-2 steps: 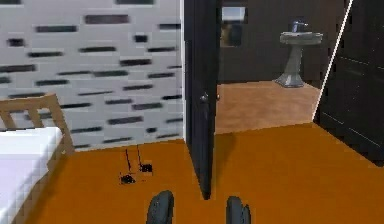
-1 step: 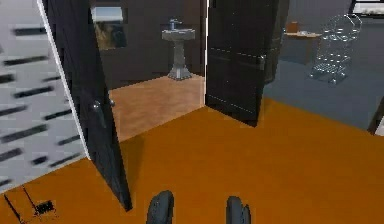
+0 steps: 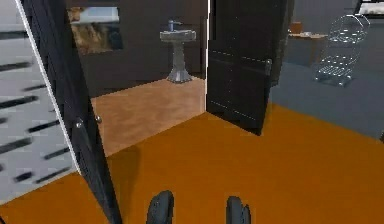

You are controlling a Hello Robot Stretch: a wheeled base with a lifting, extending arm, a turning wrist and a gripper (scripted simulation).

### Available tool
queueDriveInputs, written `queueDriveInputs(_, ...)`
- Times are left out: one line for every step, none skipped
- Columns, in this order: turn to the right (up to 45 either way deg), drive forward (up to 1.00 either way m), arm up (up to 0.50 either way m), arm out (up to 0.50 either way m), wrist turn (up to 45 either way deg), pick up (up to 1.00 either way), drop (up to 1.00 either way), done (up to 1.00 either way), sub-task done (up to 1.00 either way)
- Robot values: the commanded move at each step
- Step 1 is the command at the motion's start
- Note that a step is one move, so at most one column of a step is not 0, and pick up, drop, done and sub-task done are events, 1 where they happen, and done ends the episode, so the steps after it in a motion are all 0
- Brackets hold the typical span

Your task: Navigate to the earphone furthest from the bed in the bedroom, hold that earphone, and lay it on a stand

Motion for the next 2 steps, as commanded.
queueDriveInputs(0.0, 0.4, 0.0, 0.0, 0.0, 0.0, 0.0, 0.0, 0.0)
queueDriveInputs(6.0, 0.0, 0.0, 0.0, 0.0, 0.0, 0.0, 0.0, 0.0)
